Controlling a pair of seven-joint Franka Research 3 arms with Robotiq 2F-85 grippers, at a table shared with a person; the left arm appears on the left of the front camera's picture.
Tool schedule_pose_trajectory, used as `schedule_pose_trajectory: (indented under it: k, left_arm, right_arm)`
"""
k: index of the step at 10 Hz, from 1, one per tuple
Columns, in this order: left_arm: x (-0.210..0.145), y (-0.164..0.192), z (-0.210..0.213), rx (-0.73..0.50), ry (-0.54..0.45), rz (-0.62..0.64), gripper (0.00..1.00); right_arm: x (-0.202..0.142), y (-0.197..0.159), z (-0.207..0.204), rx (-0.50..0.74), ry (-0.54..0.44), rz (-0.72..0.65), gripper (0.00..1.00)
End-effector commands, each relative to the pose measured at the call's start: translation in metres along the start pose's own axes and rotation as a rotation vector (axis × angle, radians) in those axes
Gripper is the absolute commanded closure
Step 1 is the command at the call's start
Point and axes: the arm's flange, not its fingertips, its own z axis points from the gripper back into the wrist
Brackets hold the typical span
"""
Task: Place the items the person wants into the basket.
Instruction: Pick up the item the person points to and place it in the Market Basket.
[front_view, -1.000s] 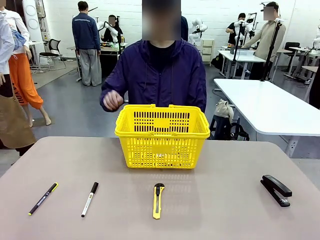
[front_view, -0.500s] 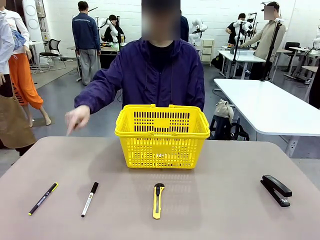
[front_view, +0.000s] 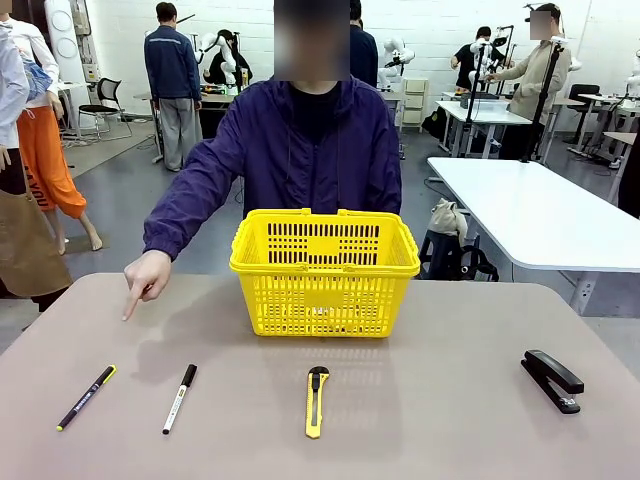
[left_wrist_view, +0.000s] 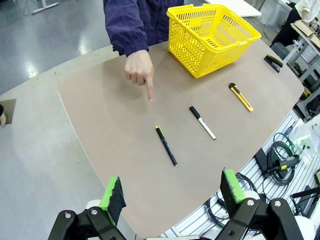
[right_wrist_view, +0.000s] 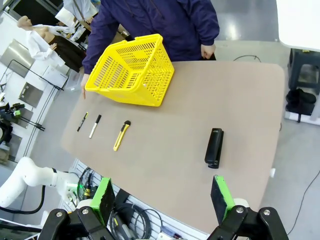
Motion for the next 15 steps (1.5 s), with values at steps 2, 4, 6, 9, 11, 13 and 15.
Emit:
schedule_pose_trajectory:
  k: [2, 4, 6, 9, 11, 13, 15]
  left_arm:
    - [0.058, -0.056, -0.031, 0.157, 0.115, -0.109, 0.0]
    - [0.094, -0.075, -0.098, 0.285, 0.324, -0.131, 0.0]
    - [0.096, -0.077, -0.175, 0.366, 0.484, -0.118, 0.0]
    - [0.061, -0.06, -0.248, 0.387, 0.576, -0.049, 0.0]
    - [0.034, -0.052, -0.281, 0.41, 0.573, -0.022, 0.0]
    - [0.02, -0.053, -0.305, 0.406, 0.576, -0.012, 0.0]
    - [0.015, -0.051, -0.317, 0.389, 0.6, -0.006, 0.0]
  right_arm:
    - [-0.001, 0.0, -0.001, 0.016, -0.008, 0.011, 0.0]
    - [-0.001, 0.0, -0.001, 0.016, -0.008, 0.011, 0.0]
    - [-0.001, 0.0, -0.001, 0.016, -0.008, 0.011, 0.0]
    - [-0.001, 0.0, -0.001, 0.016, -0.008, 0.011, 0.0]
    - [-0.001, 0.0, -0.001, 0.016, -0.008, 0.011, 0.0]
    - [-0.001, 0.0, -0.001, 0.016, -0.008, 0.011, 0.0]
    - [-0.001, 0.0, -0.001, 0.016, -0.008, 0.011, 0.0]
